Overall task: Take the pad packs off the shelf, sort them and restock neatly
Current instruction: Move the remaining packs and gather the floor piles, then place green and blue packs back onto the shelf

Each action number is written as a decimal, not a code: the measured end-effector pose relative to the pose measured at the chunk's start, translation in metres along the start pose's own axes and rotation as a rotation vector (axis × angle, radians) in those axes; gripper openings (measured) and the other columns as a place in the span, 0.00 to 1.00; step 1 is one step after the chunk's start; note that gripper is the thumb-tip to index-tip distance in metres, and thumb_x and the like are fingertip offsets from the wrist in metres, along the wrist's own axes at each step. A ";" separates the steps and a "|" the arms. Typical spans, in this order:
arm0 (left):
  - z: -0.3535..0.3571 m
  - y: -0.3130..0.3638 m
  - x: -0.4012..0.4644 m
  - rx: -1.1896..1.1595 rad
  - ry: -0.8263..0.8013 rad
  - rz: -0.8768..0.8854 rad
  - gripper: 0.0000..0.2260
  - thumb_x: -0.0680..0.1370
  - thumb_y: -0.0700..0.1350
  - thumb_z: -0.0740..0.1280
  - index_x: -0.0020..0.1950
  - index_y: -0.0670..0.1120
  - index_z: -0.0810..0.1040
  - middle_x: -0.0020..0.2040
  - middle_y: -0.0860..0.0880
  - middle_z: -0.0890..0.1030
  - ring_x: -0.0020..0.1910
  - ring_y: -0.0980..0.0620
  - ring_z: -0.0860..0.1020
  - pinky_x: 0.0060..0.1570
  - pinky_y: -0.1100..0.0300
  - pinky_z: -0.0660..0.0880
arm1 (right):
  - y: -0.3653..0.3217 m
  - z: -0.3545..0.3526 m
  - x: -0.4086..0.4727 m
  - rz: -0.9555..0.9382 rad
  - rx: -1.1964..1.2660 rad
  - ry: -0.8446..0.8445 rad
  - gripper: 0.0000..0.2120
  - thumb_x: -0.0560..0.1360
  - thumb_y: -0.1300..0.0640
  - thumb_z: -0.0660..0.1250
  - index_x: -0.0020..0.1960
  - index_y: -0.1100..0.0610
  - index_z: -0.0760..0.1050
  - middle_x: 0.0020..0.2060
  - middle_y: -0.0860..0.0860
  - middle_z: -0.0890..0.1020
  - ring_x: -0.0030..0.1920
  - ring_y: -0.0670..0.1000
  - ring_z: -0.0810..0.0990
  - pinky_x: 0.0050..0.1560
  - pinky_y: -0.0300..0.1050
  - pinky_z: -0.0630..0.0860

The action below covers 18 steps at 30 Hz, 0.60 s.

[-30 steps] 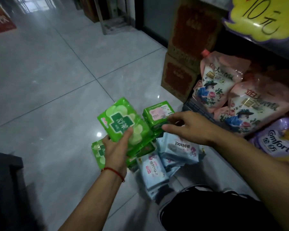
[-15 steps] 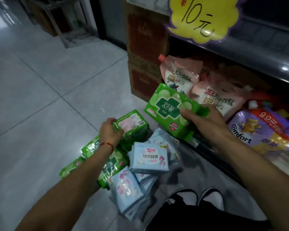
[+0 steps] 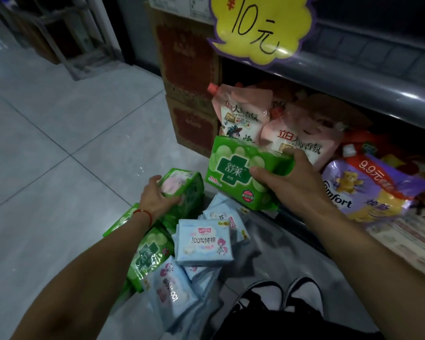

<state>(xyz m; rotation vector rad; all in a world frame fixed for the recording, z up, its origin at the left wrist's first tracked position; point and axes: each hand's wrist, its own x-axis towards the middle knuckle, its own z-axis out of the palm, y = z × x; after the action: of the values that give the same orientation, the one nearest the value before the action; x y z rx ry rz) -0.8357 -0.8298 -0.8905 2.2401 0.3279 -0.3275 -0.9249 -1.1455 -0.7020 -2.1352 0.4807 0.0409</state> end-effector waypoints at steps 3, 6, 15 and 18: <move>-0.039 0.032 -0.026 -0.379 0.061 -0.104 0.25 0.63 0.61 0.68 0.57 0.53 0.76 0.54 0.44 0.77 0.49 0.41 0.79 0.42 0.55 0.76 | 0.002 -0.007 -0.006 0.028 0.073 0.020 0.47 0.66 0.36 0.79 0.76 0.47 0.59 0.63 0.48 0.76 0.64 0.54 0.77 0.64 0.50 0.75; -0.082 0.063 -0.053 -0.687 -0.086 -0.267 0.24 0.67 0.61 0.64 0.56 0.48 0.81 0.53 0.43 0.80 0.50 0.42 0.79 0.48 0.50 0.78 | -0.001 -0.016 -0.013 0.085 0.246 0.016 0.41 0.65 0.40 0.81 0.71 0.50 0.65 0.57 0.47 0.81 0.54 0.52 0.82 0.58 0.49 0.79; -0.135 0.141 -0.137 -0.737 -0.388 -0.395 0.19 0.72 0.62 0.59 0.40 0.49 0.81 0.43 0.44 0.83 0.40 0.43 0.80 0.48 0.52 0.73 | -0.015 -0.046 -0.047 0.070 0.867 -0.177 0.22 0.71 0.50 0.75 0.62 0.57 0.81 0.51 0.57 0.88 0.44 0.56 0.88 0.45 0.52 0.85; -0.135 0.161 -0.152 -0.749 -0.421 -0.396 0.20 0.72 0.62 0.60 0.37 0.47 0.81 0.41 0.44 0.83 0.36 0.44 0.79 0.46 0.53 0.72 | -0.012 -0.063 -0.062 0.061 0.986 -0.241 0.18 0.73 0.47 0.71 0.59 0.56 0.82 0.44 0.54 0.88 0.35 0.51 0.86 0.26 0.40 0.78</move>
<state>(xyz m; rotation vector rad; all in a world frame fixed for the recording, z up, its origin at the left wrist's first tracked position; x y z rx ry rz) -0.9061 -0.8447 -0.6414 1.3245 0.5570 -0.7343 -0.9877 -1.1701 -0.6432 -1.1303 0.3193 0.0760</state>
